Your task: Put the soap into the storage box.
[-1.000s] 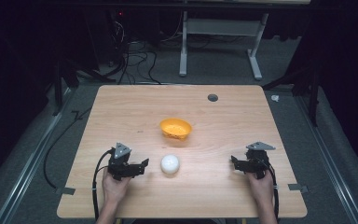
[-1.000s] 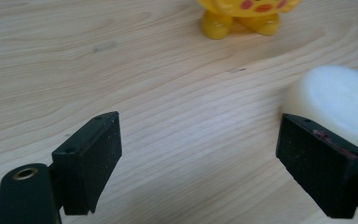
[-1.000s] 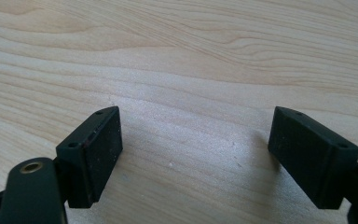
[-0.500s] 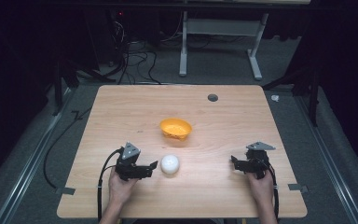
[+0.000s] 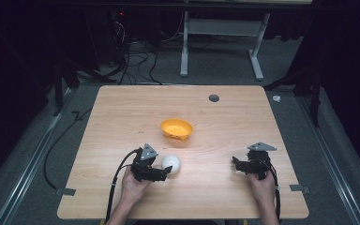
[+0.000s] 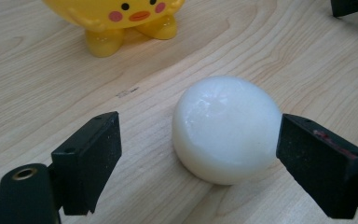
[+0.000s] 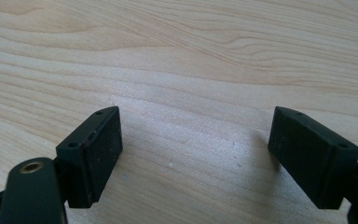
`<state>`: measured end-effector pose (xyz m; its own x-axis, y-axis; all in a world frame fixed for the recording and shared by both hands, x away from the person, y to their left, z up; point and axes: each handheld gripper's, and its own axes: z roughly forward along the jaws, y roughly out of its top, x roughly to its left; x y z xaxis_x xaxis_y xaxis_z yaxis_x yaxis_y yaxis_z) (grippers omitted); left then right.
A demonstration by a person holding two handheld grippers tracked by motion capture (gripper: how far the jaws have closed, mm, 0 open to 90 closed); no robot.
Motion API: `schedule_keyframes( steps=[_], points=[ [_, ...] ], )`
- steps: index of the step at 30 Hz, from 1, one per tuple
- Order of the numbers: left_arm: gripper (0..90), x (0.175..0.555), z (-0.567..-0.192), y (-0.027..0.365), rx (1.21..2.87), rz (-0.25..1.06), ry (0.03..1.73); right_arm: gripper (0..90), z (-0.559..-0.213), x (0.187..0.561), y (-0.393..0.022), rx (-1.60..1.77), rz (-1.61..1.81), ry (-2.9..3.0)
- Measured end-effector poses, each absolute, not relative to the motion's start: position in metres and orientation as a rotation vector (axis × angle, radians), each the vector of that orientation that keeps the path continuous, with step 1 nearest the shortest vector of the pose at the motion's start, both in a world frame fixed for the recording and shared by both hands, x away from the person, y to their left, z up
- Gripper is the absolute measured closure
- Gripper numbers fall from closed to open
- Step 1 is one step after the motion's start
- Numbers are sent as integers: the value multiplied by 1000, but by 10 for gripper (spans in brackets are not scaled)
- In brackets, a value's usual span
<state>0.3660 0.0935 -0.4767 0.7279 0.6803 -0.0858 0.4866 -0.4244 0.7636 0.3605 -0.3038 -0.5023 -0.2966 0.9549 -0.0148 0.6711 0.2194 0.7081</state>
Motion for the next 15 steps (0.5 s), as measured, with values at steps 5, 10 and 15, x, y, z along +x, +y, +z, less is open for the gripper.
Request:
schedule_keyframes(
  steps=[5, 10, 15],
  points=[
    [145, 368, -480, 87, 2125, 284, 872, 184, -502, 361, -304, 1497, 837, 2048],
    [140, 369, -483, 81, 2134, 280, 863, 184, -502, 360, -304, 1497, 837, 2048],
    [141, 369, -486, 74, 2167, 301, 848, 183, -502, 360, -304, 1497, 837, 2048]
  ],
)
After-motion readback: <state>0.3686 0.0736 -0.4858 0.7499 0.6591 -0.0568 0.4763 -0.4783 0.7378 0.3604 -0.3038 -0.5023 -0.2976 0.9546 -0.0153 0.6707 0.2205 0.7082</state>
